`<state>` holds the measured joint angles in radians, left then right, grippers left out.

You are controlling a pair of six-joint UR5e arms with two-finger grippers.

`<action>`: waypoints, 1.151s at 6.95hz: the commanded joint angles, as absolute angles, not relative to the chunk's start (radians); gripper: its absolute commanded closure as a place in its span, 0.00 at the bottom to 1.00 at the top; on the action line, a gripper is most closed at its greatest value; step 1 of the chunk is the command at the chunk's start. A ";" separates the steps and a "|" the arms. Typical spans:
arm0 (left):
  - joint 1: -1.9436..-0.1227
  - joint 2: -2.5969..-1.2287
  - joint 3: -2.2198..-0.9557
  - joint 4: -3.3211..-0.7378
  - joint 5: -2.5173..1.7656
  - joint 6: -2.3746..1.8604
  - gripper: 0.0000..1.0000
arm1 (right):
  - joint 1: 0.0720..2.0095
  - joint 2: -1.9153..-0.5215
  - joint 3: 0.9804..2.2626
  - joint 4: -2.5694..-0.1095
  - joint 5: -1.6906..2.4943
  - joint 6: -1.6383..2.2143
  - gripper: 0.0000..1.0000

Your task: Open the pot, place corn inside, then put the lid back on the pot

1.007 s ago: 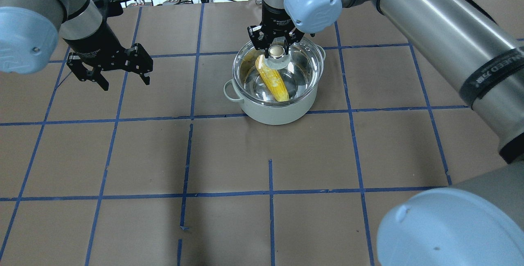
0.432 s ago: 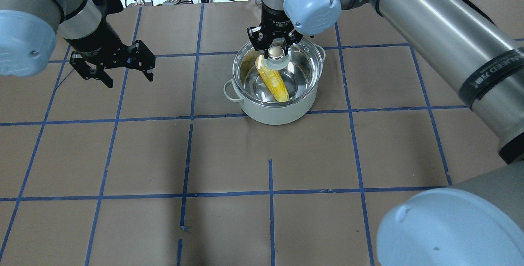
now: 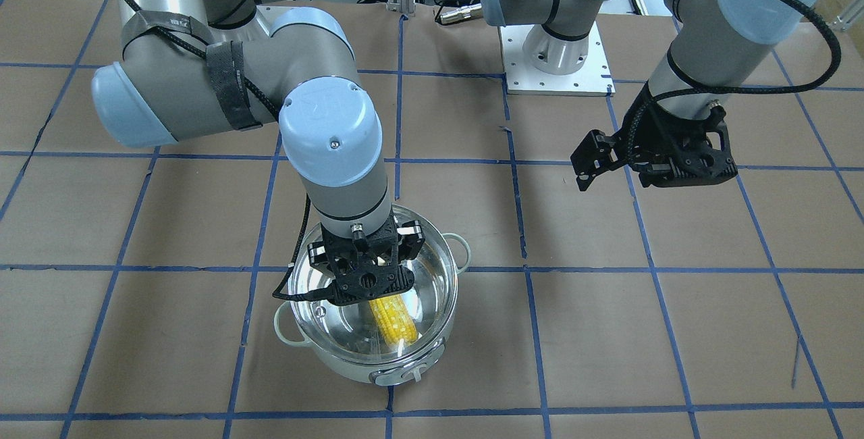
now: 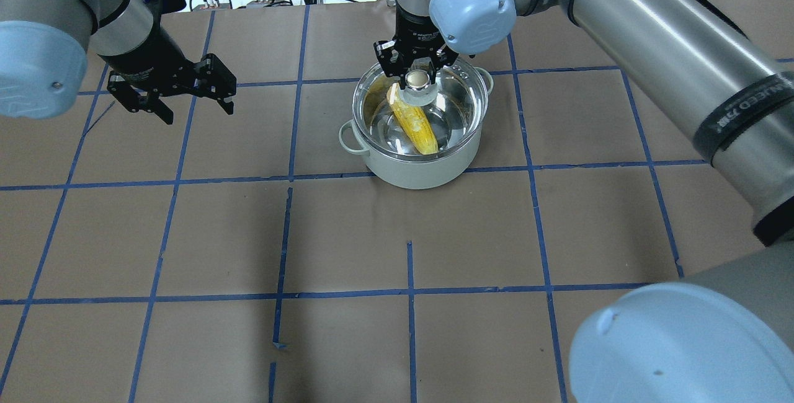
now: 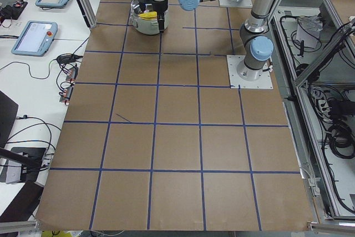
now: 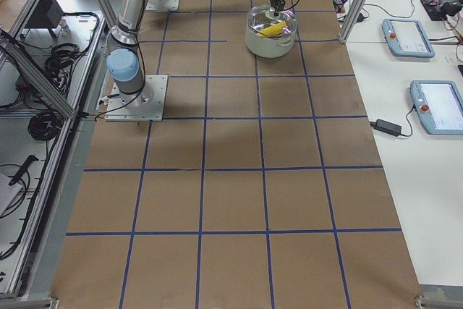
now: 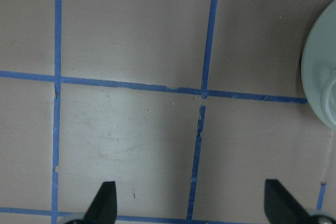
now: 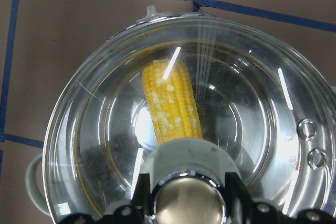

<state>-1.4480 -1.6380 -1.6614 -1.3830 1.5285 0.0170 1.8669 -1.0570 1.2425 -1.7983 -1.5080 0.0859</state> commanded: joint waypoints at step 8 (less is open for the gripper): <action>-1.470 -1.628 -1.660 -1.428 1.536 0.055 0.00 | 1.868 -1.052 1.239 -1.801 -1.505 0.084 0.18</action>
<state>-1.4669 -1.6347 -1.6630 -1.4099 1.5424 0.0445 1.8683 -1.0521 1.2407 -1.8009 -1.5054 0.0844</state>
